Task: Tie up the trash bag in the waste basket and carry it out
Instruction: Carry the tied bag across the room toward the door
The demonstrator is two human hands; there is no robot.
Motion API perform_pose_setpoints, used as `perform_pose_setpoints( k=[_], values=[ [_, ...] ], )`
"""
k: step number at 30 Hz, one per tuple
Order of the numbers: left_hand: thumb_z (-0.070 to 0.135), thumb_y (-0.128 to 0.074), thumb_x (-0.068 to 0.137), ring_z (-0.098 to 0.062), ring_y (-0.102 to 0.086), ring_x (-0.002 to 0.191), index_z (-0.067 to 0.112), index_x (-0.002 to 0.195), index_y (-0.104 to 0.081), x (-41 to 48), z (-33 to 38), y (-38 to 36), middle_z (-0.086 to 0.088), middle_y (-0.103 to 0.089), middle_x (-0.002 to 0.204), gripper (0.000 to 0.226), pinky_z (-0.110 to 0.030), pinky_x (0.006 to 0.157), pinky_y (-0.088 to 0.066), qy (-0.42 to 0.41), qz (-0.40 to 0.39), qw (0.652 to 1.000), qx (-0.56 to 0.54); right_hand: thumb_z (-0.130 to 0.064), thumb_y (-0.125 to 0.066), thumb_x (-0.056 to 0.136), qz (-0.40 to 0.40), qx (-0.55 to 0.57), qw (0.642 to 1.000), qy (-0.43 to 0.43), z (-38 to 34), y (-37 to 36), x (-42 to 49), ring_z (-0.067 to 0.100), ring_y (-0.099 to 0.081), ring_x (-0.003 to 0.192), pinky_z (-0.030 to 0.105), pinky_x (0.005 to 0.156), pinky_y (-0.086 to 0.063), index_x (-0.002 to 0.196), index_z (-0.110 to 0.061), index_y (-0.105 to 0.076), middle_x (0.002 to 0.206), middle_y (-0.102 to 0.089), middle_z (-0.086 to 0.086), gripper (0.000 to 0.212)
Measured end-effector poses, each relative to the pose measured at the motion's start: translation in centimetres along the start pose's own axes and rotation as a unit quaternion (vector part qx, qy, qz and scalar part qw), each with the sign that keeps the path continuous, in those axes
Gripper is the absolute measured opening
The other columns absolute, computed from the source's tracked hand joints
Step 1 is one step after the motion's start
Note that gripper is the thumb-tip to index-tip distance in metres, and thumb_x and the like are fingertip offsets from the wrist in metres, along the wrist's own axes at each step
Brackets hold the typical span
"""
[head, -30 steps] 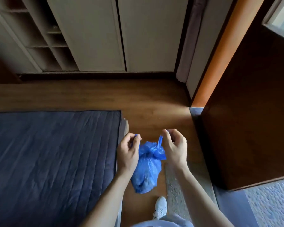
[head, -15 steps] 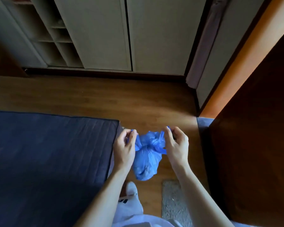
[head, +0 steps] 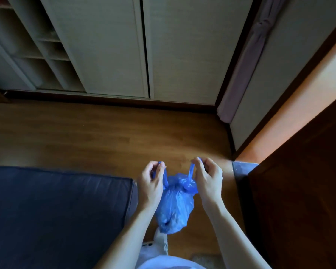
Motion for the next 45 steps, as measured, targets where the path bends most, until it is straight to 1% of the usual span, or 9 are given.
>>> perform_pose_setpoints(
  k=[3, 7, 11, 18, 24, 27, 36, 41, 45],
  values=[
    [0.050, -0.056, 0.086, -0.010, -0.050, 0.064, 0.026, 0.074, -0.061, 5.6, 0.0, -1.2, 0.005, -0.056, 0.064, 0.027, -0.036, 0.063, -0.041, -0.004, -0.021, 1.000, -0.008, -0.034, -0.062, 0.090, 0.023, 0.009, 1.000, -0.009, -1.0, -2.9, 4.4, 0.018, -0.035, 0.057, 0.035, 0.055, -0.032, 0.074, 0.003, -0.047, 0.059, -0.038, 0.004, 0.043],
    [0.050, -0.053, 0.087, -0.012, -0.051, 0.065, 0.024, 0.079, -0.060, 10.9, -0.1, -2.4, 0.009, -0.056, 0.066, 0.028, -0.037, 0.064, -0.043, 0.003, -0.026, 1.000, -0.011, -0.032, -0.062, 0.093, 0.041, 0.038, 0.998, -0.024, -1.9, -5.6, 8.1, 0.019, -0.040, 0.057, 0.038, 0.057, -0.038, 0.076, -0.015, -0.060, 0.057, -0.046, 0.002, 0.024],
    [0.043, -0.050, 0.094, -0.011, -0.050, 0.064, 0.014, 0.083, -0.057, 15.0, 0.3, -3.2, 0.004, -0.055, 0.067, 0.033, -0.029, 0.062, -0.041, -0.017, -0.023, 1.000, 0.002, -0.028, -0.060, 0.097, 0.042, 0.038, 0.998, -0.035, -2.7, -7.3, 12.7, 0.018, -0.041, 0.053, 0.037, 0.056, -0.036, 0.078, -0.018, -0.066, 0.053, -0.046, -0.004, 0.022],
    [0.028, -0.054, 0.100, -0.001, -0.054, 0.064, 0.020, 0.084, -0.060, 23.1, -1.6, -5.4, 0.016, -0.062, 0.069, 0.019, -0.016, 0.061, -0.042, -0.004, -0.001, 1.000, 0.031, -0.035, -0.060, 0.094, 0.014, 0.036, 0.999, -0.035, -2.4, -11.3, 21.1, 0.018, -0.039, 0.055, 0.037, 0.055, -0.035, 0.073, -0.014, -0.060, 0.057, -0.043, 0.003, 0.030],
    [0.039, -0.053, 0.095, -0.003, -0.049, 0.057, 0.023, 0.079, -0.058, 31.9, -2.0, -8.7, 0.012, -0.054, 0.062, 0.023, -0.022, 0.056, -0.038, -0.007, 0.044, 0.998, 0.045, -0.024, -0.060, 0.097, -0.074, 0.016, 0.997, 0.014, -4.5, -15.9, 30.7, 0.008, -0.035, 0.049, 0.029, 0.048, -0.032, 0.071, -0.002, -0.056, 0.050, -0.041, -0.009, 0.034],
    [0.034, -0.055, 0.096, -0.003, -0.052, 0.058, 0.024, 0.078, -0.058, 37.1, -1.1, -10.7, 0.016, -0.058, 0.063, 0.020, -0.019, 0.057, -0.039, -0.008, 0.071, 0.996, 0.061, -0.021, -0.060, 0.096, -0.120, 0.001, 0.992, 0.030, -6.5, -18.5, 36.0, 0.003, -0.036, 0.047, 0.020, 0.046, -0.032, 0.072, -0.005, -0.060, 0.048, -0.046, -0.013, 0.029],
    [0.045, -0.052, 0.089, -0.018, -0.057, 0.063, 0.024, 0.080, -0.060, 47.0, 0.0, -11.8, 0.007, -0.060, 0.065, 0.024, -0.036, 0.062, -0.046, -0.013, 0.167, 0.981, 0.094, -0.019, -0.061, 0.095, -0.224, 0.008, 0.974, 0.041, -10.2, -25.5, 47.1, 0.003, -0.040, 0.049, 0.016, 0.049, -0.033, 0.067, -0.014, -0.055, 0.052, -0.047, -0.012, 0.029],
    [0.020, -0.056, 0.099, -0.016, -0.060, 0.064, 0.012, 0.084, -0.062, 48.8, 0.0, -9.1, -0.006, -0.064, 0.069, 0.018, -0.022, 0.060, -0.046, 0.040, 0.228, 0.968, 0.094, -0.022, -0.059, 0.095, -0.288, 0.011, 0.956, 0.047, -11.0, -30.0, 48.8, 0.009, -0.046, 0.056, 0.026, 0.054, -0.039, 0.079, -0.005, -0.062, 0.064, -0.055, 0.011, 0.023],
    [0.020, -0.057, 0.099, -0.011, -0.059, 0.063, 0.016, 0.083, -0.063, 49.7, -0.7, -6.2, 0.004, -0.064, 0.068, 0.018, -0.019, 0.061, -0.045, 0.071, 0.291, 0.949, 0.094, -0.027, -0.060, 0.095, -0.326, -0.005, 0.944, 0.043, -10.8, -34.2, 48.8, 0.011, -0.044, 0.056, 0.035, 0.056, -0.040, 0.076, -0.008, -0.060, 0.059, -0.050, -0.001, 0.027]
  ],
)
Point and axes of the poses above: each hand's wrist, its own x-axis towards the middle knuckle, its own y-axis out of the back of the hand, z = x × y, the point moved 2 cm from there along x, towards the middle knuckle
